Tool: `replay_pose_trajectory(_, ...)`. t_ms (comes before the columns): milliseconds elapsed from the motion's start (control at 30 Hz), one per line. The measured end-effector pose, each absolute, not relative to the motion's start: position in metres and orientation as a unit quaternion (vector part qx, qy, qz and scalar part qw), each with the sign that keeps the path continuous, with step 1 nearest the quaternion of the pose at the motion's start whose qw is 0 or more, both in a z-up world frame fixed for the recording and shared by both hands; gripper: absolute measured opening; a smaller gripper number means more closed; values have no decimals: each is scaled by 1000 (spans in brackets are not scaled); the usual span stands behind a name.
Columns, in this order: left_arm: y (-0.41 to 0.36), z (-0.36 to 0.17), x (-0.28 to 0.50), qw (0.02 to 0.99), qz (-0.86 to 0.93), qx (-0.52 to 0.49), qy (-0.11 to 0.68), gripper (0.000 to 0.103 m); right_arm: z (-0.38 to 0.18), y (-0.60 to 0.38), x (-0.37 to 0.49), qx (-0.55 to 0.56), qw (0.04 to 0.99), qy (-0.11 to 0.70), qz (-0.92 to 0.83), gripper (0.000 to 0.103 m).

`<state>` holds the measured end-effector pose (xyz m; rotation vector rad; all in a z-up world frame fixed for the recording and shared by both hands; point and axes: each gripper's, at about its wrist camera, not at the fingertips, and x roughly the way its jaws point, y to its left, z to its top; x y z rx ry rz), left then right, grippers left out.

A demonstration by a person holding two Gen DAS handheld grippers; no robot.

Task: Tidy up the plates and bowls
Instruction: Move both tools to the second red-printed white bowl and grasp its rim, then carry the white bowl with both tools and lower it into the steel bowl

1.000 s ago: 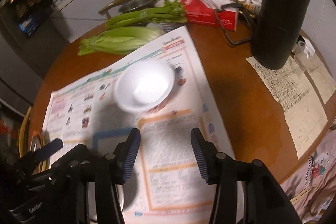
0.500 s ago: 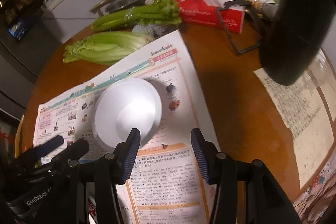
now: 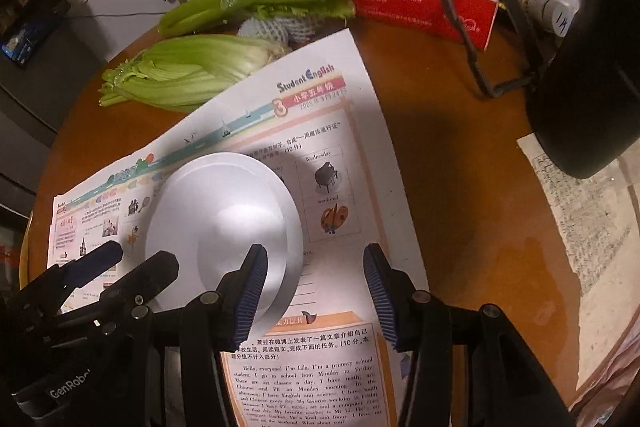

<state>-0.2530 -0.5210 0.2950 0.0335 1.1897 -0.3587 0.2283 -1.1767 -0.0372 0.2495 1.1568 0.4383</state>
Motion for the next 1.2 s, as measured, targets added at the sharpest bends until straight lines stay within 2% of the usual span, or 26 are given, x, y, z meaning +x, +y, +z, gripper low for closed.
replay_pose_trajectory(33, -521, 294, -252, 811, -166, 12, 560, 55, -38, -1176, 229, 117, 807, 540, 206, 50)
replay_pose_trajectory(67, -520, 292, -251, 806, -168, -1, 567, 37, -40, -1175, 230, 121, 805, 541, 211, 49)
replay_pose_trajectory(100, -519, 291, -251, 801, -174, -14, 573, 28, -40, -1174, 230, 124, 803, 543, 214, 46)
replay_pose_trajectory(133, -520, 291, -251, 798, -180, -18, 575, 24, -41, -1174, 230, 128, 800, 544, 218, 44)
replay_pose_trajectory(200, -528, 295, -257, 801, -191, 6, 567, 12, -39, -1171, 230, 134, 797, 542, 231, 30)
replay_pose_trajectory(233, -532, 296, -259, 805, -191, 16, 561, 11, -38, -1168, 229, 132, 795, 543, 237, 26)
replay_pose_trajectory(300, -539, 299, -265, 819, -181, 43, 543, 11, -36, -1161, 226, 116, 790, 551, 243, 11)
replay_pose_trajectory(733, -526, 328, -280, 829, -170, 51, 530, 11, -10, -1159, 209, 107, 794, 543, 252, 11)
replay_pose_trajectory(967, -489, 340, -295, 820, -180, -2, 543, 10, 1, -1153, 187, 104, 789, 539, 276, 12)
replay_pose_trajectory(1200, -458, 354, -324, 832, -157, -9, 532, 10, 21, -1134, 154, 78, 791, 525, 304, 12)
